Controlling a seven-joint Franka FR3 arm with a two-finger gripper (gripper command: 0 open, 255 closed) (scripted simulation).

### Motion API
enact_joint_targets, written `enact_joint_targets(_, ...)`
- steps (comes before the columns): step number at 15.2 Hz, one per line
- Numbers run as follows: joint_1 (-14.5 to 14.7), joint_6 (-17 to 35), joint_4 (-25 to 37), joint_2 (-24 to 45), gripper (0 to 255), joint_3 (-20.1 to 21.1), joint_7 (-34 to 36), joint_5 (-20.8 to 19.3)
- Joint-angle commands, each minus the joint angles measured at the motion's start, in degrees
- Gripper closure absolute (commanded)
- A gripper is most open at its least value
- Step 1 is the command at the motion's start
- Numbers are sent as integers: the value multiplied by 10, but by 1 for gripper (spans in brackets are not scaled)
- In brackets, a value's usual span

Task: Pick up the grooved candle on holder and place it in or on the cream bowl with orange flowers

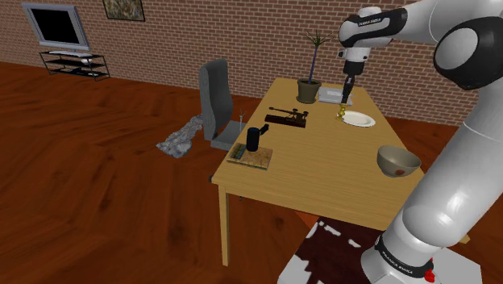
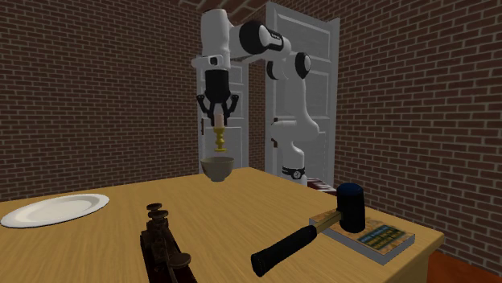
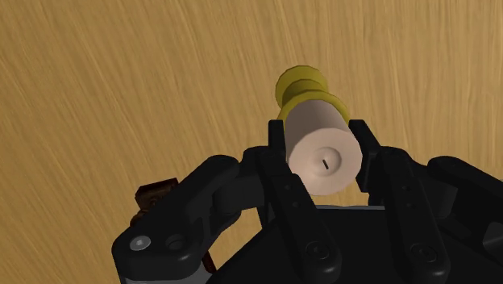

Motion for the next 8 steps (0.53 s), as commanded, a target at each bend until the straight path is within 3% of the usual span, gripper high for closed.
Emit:
enact_joint_targets(1, -5, 1, -31, -37, 255, -4, -3, -23)
enact_joint_targets(8, -39, -16, -114, -160, 255, -13, -24, -97)
